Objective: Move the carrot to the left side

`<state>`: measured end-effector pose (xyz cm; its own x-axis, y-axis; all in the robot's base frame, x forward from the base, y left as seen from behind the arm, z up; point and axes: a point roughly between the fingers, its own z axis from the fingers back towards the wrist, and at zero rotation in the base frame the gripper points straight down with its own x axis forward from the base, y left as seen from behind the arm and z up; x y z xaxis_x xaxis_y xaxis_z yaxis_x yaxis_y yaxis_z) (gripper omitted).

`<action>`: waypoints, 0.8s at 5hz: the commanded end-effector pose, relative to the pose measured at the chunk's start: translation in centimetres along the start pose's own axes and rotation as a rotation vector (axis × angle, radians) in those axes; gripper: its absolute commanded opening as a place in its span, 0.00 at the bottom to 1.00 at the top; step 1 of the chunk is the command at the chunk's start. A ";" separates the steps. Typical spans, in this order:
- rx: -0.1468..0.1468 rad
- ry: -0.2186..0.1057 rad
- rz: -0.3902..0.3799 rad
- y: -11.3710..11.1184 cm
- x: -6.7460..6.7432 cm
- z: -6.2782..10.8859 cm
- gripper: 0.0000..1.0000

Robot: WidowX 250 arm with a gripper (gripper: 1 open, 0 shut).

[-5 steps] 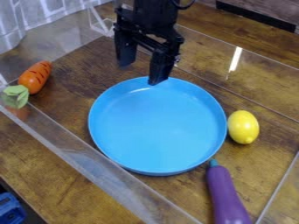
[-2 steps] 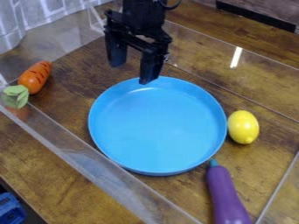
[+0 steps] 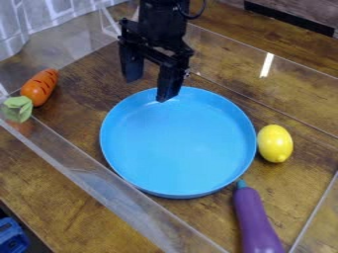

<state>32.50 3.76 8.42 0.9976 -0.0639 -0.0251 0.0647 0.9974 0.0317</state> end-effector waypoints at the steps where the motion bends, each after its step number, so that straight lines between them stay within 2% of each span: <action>1: 0.003 -0.022 0.021 0.9 0.1 0.5 1.00; 4: -0.010 0.002 0.021 1.4 -0.1 -0.6 1.00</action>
<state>32.21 4.68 7.00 0.9969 -0.0541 -0.0573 0.0551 0.9984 0.0149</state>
